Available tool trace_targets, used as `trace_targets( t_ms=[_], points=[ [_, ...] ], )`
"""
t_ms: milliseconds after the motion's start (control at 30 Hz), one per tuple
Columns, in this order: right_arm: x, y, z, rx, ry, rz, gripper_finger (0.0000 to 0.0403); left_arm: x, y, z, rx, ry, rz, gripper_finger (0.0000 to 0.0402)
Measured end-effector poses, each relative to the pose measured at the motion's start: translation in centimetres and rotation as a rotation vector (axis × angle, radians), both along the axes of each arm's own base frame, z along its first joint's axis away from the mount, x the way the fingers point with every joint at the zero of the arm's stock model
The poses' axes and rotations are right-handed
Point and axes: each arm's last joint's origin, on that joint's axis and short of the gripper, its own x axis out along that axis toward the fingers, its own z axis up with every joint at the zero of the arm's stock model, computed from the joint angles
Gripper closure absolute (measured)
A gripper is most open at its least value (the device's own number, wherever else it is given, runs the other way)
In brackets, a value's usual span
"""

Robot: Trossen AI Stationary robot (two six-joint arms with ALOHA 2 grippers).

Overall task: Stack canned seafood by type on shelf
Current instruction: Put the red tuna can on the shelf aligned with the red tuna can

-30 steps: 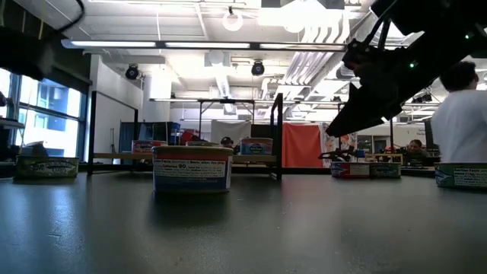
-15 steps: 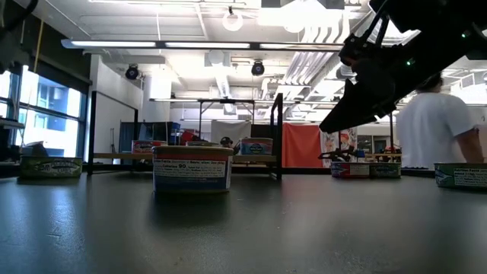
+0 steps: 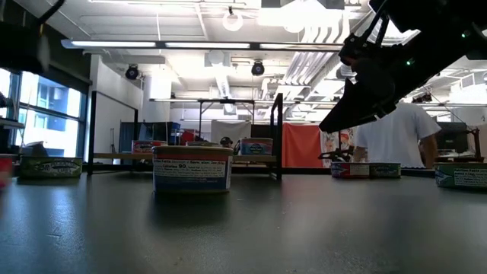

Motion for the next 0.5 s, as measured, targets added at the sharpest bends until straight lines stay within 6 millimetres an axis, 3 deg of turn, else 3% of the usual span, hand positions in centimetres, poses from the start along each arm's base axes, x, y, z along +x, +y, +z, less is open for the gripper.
trace_targets(
  t_ms=[300, 400, 500],
  points=[
    [0.0, 0.0, 0.0, 0.000, 0.000, 0.000, 0.0190, 2.5, 3.6, 0.6, 0.336, -0.247, 0.230, 0.0259],
    [0.0, 0.0, 0.0, 0.000, 0.000, -0.001, 0.0190, 2.9, 4.0, 1.2, 0.358, -0.222, 0.140, 0.0259],
    [0.0, 0.0, 0.0, 0.003, 0.000, 0.002, 0.0190, 3.2, 3.0, 2.1, 0.258, -0.120, -0.124, 0.0259]
  ],
)
